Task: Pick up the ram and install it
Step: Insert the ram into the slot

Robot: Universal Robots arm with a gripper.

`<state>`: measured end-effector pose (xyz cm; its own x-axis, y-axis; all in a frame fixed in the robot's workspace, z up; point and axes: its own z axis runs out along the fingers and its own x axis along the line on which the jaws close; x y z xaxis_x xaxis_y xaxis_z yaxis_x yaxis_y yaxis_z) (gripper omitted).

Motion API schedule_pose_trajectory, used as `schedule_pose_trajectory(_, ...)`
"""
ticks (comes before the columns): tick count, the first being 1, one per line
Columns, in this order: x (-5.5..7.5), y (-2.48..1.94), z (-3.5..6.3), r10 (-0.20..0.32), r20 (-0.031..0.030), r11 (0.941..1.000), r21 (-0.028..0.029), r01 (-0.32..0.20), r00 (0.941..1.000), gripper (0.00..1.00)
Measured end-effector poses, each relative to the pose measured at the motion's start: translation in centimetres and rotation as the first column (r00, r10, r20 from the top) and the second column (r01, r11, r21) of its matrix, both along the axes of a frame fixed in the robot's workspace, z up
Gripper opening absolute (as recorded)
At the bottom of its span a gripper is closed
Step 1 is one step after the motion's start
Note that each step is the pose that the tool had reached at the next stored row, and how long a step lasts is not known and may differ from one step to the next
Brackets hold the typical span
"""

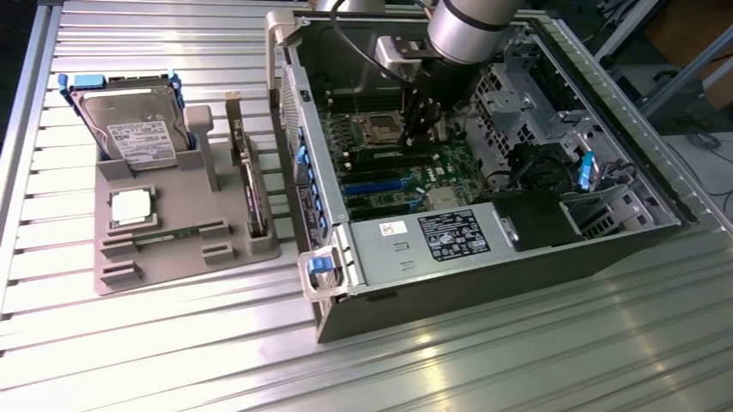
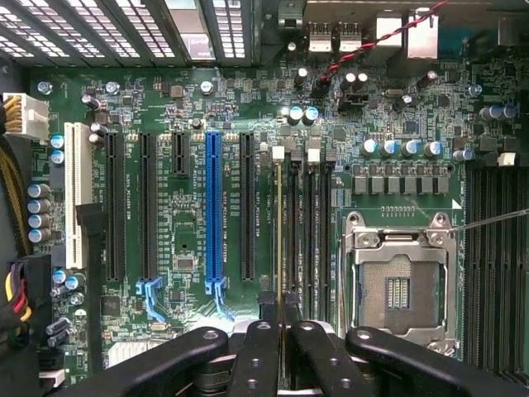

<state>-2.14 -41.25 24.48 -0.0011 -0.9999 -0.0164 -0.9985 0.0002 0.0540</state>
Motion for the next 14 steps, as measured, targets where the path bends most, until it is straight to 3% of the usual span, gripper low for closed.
schedule_pose_trajectory(14, -0.31, 0.18, -1.00, 0.000, 0.0000, 1.0000, -0.0001, 0.000, 1.0000, 0.12)
